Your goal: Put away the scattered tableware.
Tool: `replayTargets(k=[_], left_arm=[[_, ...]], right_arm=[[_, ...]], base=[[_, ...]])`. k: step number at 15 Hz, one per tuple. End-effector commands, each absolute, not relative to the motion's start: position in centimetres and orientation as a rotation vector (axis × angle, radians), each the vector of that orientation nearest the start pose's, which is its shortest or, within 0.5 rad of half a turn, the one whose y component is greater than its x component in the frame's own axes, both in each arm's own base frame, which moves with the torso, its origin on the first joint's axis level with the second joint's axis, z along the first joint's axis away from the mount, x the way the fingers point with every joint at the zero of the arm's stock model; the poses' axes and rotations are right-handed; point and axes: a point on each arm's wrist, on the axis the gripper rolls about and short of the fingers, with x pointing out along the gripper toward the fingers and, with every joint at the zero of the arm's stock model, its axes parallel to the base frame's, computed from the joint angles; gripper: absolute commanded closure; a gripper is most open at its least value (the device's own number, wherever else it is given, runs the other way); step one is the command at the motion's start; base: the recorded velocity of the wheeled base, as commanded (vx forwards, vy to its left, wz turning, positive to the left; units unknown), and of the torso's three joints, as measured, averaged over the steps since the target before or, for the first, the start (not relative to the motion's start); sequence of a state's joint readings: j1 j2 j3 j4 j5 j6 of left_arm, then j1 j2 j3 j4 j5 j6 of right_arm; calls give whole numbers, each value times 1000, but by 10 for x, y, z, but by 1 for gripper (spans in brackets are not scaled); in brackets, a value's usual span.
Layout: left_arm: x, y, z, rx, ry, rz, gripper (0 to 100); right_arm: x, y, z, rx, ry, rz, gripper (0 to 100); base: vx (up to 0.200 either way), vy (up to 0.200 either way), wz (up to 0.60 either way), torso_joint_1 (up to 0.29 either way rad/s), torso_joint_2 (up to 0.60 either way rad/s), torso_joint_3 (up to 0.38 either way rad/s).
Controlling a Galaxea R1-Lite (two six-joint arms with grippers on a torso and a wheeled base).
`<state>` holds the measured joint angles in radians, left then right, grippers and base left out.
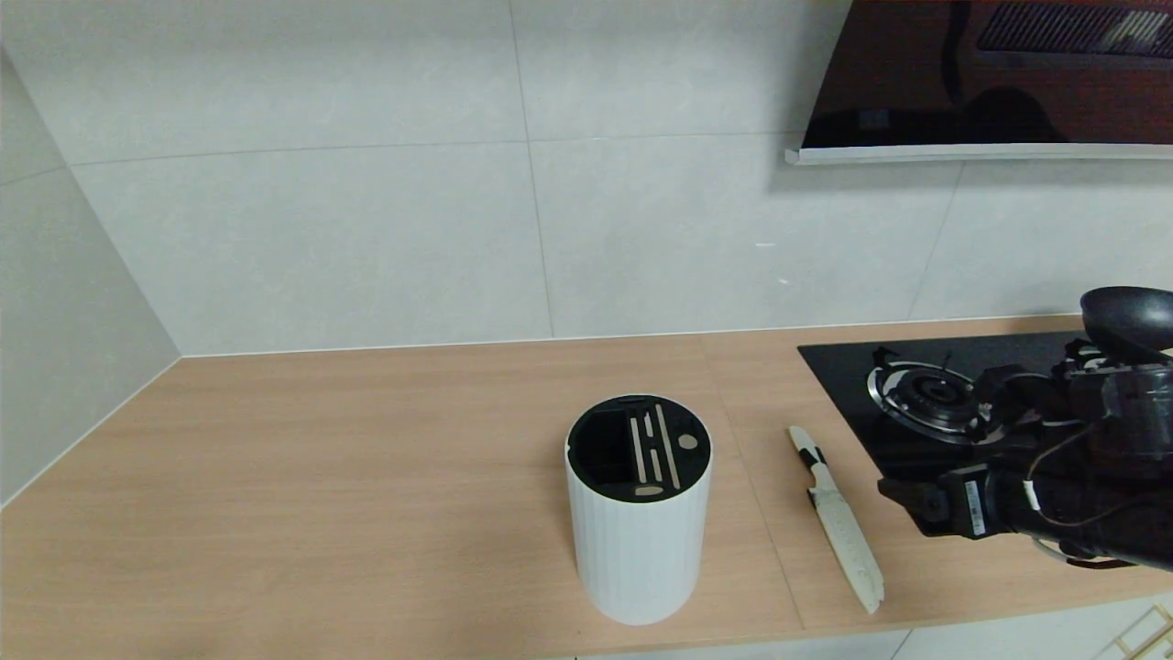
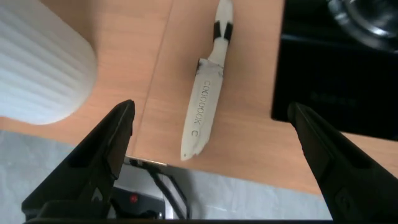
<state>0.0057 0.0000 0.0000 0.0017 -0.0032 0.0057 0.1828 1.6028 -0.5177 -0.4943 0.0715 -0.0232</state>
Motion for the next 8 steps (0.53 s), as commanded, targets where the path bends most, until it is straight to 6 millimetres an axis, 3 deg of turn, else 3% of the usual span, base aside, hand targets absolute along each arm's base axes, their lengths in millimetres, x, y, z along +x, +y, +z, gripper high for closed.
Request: replayTargets(k=[1, 8], left_arm=[[-23, 0, 76, 6, 0, 3, 0], [-23, 0, 75, 5, 2, 3, 0]], right_arm=[[262, 54, 91, -68, 671, 266, 0], [294, 75, 28, -98, 702, 267, 0]], base=[[0, 0, 0, 0, 0, 0], [0, 0, 0, 0, 0, 0]])
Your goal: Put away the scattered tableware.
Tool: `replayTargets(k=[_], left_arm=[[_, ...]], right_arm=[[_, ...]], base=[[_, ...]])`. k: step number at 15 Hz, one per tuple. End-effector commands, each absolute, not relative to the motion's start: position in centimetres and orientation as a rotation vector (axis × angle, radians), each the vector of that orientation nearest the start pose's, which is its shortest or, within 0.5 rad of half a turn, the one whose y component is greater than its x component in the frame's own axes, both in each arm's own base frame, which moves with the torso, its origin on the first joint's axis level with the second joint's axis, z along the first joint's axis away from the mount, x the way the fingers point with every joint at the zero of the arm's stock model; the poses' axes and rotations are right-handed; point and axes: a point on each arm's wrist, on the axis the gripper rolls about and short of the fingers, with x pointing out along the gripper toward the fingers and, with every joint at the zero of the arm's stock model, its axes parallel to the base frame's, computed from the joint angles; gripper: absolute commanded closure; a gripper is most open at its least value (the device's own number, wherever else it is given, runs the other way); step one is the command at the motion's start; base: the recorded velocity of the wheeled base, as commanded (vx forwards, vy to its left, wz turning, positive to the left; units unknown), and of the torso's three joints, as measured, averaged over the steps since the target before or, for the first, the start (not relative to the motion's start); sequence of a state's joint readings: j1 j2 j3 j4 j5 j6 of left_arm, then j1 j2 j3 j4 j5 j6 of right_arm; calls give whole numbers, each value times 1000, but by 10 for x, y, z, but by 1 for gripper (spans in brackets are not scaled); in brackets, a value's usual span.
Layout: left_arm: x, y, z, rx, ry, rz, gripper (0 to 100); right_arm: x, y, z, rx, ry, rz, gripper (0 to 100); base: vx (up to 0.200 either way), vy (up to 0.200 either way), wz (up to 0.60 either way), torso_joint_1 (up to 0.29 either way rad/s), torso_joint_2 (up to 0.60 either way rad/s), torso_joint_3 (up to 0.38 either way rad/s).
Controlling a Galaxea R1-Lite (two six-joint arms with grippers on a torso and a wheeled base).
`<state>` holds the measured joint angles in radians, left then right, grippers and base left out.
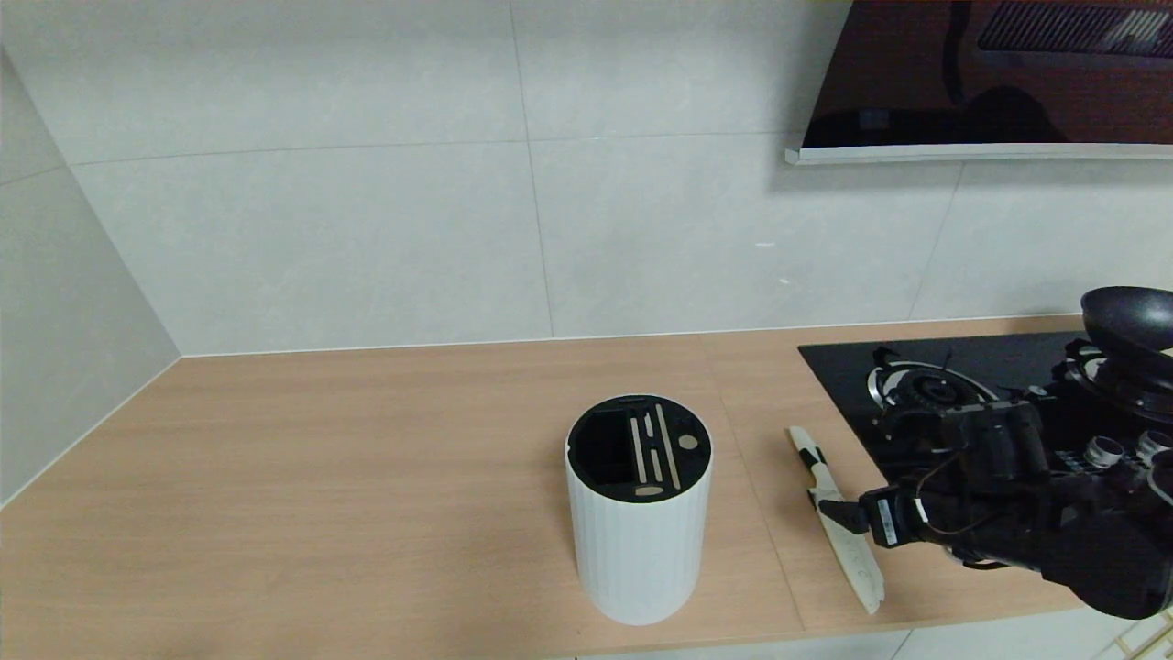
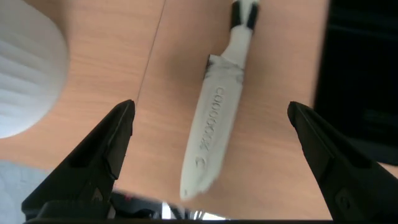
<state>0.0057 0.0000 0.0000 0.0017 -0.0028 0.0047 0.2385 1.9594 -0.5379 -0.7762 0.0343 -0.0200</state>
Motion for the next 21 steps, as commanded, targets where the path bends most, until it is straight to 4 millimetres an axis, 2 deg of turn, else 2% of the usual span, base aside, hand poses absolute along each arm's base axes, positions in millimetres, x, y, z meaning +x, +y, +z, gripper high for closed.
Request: replayTargets(k=[1, 5, 10, 21], left_arm=[[-23, 0, 75, 6, 2, 3, 0], [-23, 0, 75, 5, 2, 3, 0], [-23, 0, 75, 5, 2, 3, 0], [-23, 0, 75, 5, 2, 3, 0]], right_arm=[[296, 76, 23, -101, 694, 260, 0], [310, 79, 15, -94, 672, 252, 0], [337, 84, 1, -39, 657, 166, 0], [346, 85, -9, -20, 663, 124, 0]], base=[[0, 0, 0, 0, 0, 0], [0, 0, 0, 0, 0, 0], [0, 0, 0, 0, 0, 0], [0, 0, 0, 0, 0, 0]])
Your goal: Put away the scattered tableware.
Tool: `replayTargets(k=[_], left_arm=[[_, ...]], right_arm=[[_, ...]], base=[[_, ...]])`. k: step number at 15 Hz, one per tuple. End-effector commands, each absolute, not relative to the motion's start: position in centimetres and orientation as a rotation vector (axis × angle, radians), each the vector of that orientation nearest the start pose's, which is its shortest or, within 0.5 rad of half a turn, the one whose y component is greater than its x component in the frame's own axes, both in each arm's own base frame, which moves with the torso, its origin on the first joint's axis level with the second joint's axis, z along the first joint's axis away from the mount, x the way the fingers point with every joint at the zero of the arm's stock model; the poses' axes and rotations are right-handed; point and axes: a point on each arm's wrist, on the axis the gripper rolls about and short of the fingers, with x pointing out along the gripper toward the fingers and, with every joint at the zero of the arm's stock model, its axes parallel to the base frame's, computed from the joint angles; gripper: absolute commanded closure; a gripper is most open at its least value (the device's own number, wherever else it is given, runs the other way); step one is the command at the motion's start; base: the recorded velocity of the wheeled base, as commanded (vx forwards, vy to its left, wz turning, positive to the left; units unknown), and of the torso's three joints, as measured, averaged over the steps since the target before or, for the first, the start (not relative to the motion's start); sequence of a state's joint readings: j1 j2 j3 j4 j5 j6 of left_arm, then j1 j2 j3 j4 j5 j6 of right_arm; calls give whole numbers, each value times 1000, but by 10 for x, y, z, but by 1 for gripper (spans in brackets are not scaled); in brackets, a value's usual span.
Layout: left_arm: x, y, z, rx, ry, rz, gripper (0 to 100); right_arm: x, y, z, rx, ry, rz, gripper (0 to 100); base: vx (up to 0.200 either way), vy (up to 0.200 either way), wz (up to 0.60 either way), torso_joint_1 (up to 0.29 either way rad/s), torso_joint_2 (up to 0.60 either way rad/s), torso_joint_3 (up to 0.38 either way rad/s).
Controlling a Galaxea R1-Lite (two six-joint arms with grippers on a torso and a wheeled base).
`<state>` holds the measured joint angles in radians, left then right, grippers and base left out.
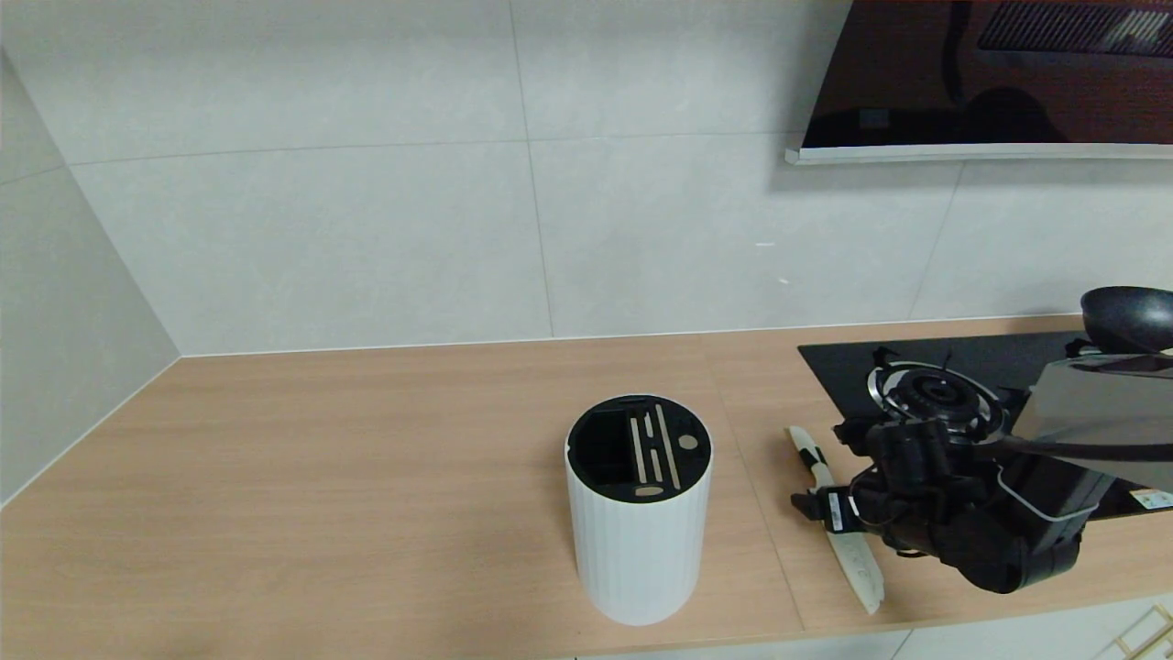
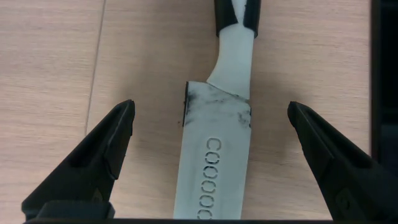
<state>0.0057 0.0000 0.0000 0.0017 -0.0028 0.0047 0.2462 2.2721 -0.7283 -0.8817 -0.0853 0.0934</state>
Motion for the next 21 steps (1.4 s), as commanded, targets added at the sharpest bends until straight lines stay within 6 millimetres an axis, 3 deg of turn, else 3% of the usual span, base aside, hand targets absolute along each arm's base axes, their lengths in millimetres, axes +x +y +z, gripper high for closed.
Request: replayTargets(k=[1, 10, 11, 21], left_arm=[[-23, 0, 75, 5, 2, 3, 0], [-23, 0, 75, 5, 2, 3, 0], [-23, 0, 75, 5, 2, 3, 0], [-23, 0, 75, 5, 2, 3, 0]], right_arm=[[347, 85, -12, -18, 667, 105, 0], [353, 87, -14, -15, 654, 73, 0], [353, 86, -15, -15, 656, 73, 100], [352, 89, -16, -20, 660, 74, 100]], base=[[0, 0, 0, 0, 0, 0], [0, 0, 0, 0, 0, 0], [0, 0, 0, 0, 0, 0], [0, 0, 0, 0, 0, 0]])
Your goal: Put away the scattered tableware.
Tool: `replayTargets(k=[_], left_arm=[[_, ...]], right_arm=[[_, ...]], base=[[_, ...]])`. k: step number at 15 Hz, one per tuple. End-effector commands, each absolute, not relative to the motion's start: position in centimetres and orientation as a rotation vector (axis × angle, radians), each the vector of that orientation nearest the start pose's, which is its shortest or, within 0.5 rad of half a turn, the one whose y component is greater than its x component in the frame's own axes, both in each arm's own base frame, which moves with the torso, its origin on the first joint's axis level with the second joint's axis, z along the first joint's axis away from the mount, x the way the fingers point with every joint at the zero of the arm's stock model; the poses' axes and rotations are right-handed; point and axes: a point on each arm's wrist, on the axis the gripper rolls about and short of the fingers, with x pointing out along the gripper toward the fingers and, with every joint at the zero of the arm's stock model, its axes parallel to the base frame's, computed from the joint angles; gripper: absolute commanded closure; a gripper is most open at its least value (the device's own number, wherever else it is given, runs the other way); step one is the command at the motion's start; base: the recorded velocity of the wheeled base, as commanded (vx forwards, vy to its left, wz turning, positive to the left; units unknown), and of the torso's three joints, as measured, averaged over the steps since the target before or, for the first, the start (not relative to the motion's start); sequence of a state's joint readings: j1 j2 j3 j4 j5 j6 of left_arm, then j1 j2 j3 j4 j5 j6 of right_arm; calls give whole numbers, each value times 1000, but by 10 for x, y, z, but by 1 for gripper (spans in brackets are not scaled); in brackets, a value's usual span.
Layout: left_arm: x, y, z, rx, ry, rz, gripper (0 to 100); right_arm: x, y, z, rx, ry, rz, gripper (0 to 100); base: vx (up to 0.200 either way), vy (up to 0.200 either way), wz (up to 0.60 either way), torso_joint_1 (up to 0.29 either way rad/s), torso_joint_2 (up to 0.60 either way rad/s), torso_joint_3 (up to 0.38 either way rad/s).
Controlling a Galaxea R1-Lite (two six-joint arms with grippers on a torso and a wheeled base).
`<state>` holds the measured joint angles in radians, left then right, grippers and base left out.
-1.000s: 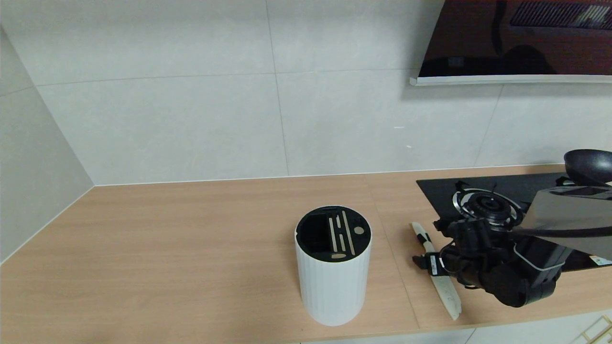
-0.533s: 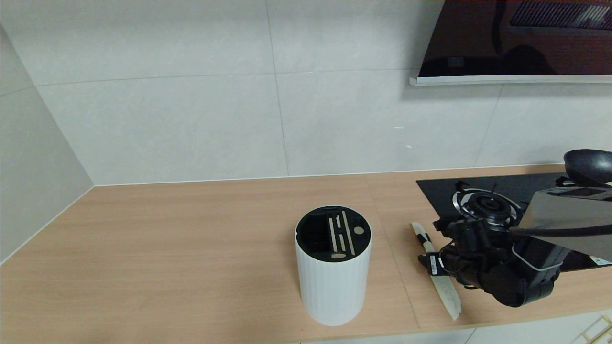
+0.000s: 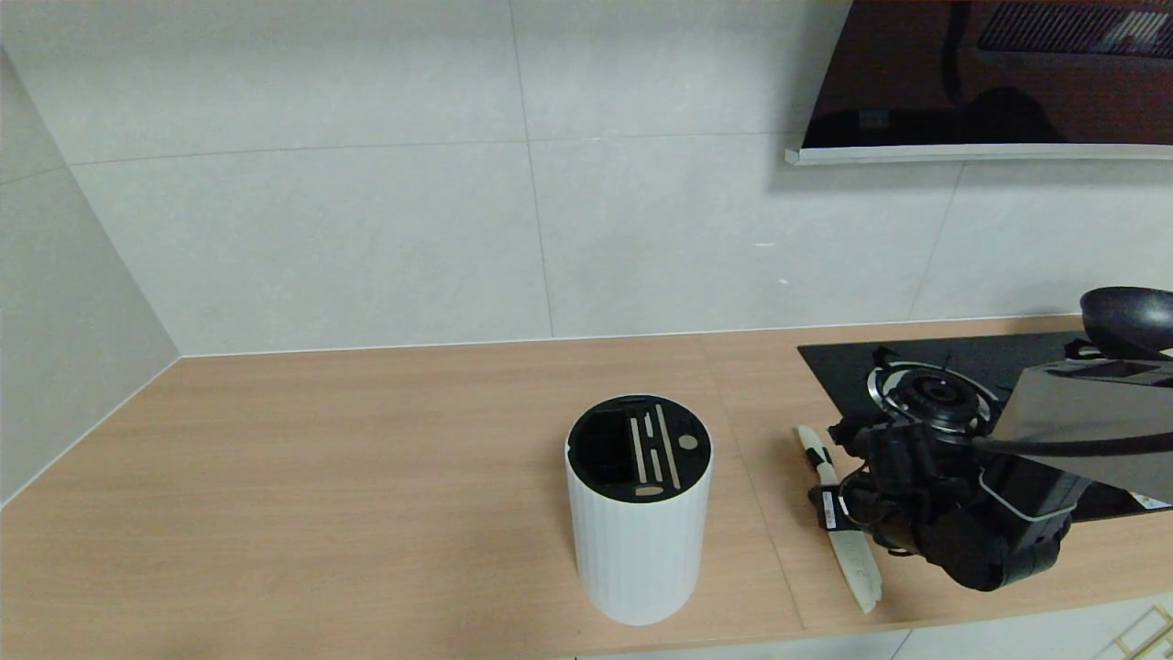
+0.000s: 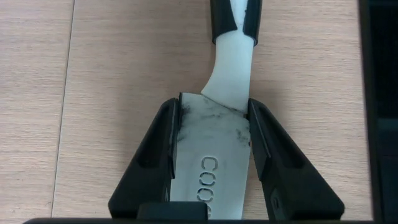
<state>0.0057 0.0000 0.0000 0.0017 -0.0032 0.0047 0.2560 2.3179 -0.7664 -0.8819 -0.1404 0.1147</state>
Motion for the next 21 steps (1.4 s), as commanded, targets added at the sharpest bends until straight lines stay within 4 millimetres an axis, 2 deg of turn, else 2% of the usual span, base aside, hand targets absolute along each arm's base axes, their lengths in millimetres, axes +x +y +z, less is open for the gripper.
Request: replayTargets(k=[1, 4, 8, 13, 19, 20, 21], left_arm=[[-23, 0, 75, 5, 2, 3, 0], [-23, 0, 75, 5, 2, 3, 0], [-23, 0, 75, 5, 2, 3, 0], [-23, 0, 75, 3, 2, 5, 0], [-23, 0, 75, 3, 2, 3, 0], [-23, 0, 76, 3, -5, 5, 0], [-26, 0, 86, -4, -48, 1, 0]], right_arm=[[352, 89, -14, -22, 654, 66, 100], [352, 89, -6, -16, 617, 59, 100], [344, 89, 27, 26, 529, 61, 100], [324, 91, 77, 52, 412, 90, 100], [304, 88, 117, 78, 307, 110, 100], [300, 91, 125, 82, 286, 121, 100], [295, 90, 135, 88, 256, 126, 100]], base=[[0, 0, 0, 0, 0, 0], [0, 0, 0, 0, 0, 0], [0, 0, 0, 0, 0, 0], [0, 0, 0, 0, 0, 0], [0, 0, 0, 0, 0, 0], [0, 0, 0, 0, 0, 0], [0, 0, 0, 0, 0, 0]])
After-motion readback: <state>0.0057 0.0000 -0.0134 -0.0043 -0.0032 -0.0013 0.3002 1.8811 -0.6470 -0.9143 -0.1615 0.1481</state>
